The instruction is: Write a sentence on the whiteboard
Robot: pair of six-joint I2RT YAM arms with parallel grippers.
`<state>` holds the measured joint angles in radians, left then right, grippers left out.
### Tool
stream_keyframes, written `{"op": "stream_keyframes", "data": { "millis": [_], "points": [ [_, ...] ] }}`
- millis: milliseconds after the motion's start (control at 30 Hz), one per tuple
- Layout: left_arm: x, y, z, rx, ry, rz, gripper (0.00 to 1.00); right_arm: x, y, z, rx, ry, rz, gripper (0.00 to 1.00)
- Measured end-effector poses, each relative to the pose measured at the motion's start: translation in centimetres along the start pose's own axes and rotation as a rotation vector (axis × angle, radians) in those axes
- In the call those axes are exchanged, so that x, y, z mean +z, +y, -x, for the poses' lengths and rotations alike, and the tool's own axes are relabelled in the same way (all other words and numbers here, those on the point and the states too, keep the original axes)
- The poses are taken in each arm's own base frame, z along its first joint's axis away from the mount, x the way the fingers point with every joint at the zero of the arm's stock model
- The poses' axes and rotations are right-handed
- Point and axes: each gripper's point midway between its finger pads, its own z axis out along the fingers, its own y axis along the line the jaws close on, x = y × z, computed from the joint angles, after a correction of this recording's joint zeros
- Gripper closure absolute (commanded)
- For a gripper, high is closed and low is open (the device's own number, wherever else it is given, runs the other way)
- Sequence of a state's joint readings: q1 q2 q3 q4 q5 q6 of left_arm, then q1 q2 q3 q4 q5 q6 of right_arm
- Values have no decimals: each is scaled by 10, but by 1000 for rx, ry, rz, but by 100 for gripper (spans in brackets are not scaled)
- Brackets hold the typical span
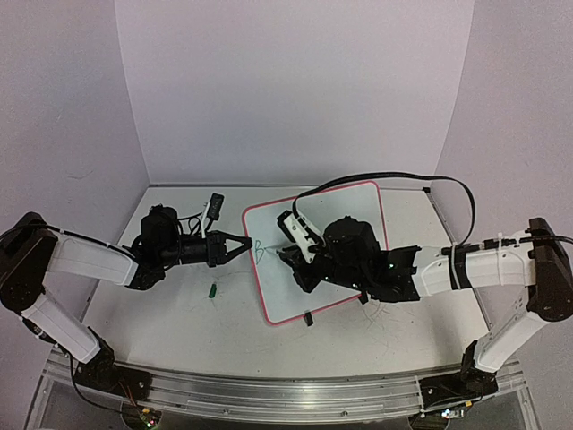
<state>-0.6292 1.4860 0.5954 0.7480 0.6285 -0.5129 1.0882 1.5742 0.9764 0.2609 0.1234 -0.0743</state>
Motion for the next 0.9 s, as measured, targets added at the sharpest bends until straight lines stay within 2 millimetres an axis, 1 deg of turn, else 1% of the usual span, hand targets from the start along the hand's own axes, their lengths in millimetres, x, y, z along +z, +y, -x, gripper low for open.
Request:
{"op": "stream_keyframes", "data": {
  "millis": [500,900],
  "points": [
    [0,0,-1,-2,3,2,100,0,2,-5,25,18,12,100],
    [0,1,-1,-3,4,2,100,0,8,-15,42,44,45,100]
  ]
}}
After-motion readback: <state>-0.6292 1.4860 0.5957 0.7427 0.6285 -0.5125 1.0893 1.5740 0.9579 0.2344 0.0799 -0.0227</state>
